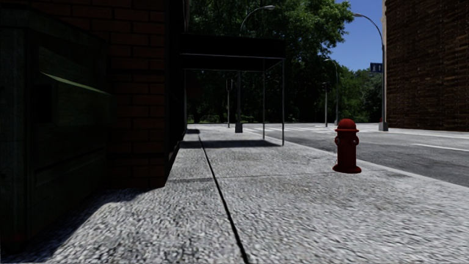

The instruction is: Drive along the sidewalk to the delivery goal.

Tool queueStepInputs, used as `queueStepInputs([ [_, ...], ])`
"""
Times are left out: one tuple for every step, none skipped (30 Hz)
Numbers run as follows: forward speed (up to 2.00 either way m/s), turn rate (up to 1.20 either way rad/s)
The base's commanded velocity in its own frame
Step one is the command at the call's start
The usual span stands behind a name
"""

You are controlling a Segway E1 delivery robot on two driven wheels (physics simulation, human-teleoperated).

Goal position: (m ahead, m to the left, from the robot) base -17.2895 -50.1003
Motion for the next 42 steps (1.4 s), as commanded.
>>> queueStepInputs([
  [2.0,0.0],
  [2.0,0.0],
  [2.0,0.0],
  [2.0,0.0],
  [2.0,0.0],
  [2.0,0.0],
  [2.0,0.0],
  [2.0,0.0],
  [2.0,0.0],
  [2.0,0.0],
  [2.0,0.0],
  [2.0,0.0],
  [2.0,0.0],
  [2.0,0.0],
  [2.0,0.0],
  [2.0,0.0],
  [2.0,0.03],
  [2.0,0.03],
  [2.0,0.08],
  [2.0,0.15],
  [2.0,0.18],
  [2.0,0.18],
  [2.0,0.18],
  [2.0,0.18],
  [2.0,0.18],
  [2.0,0.19],
  [2.0,0.21],
  [2.0,0.21],
  [2.0,0.21],
  [2.0,0.21],
  [2.0,0.21],
  [2.0,0.21],
  [2.0,0.21],
  [2.0,0.21],
  [2.0,0.21],
  [2.0,0.21],
  [2.0,0.21],
  [2.0,0.21],
  [2.0,0.22],
  [2.0,0.23],
  [2.0,0.23],
  [2.0,0.24],
])
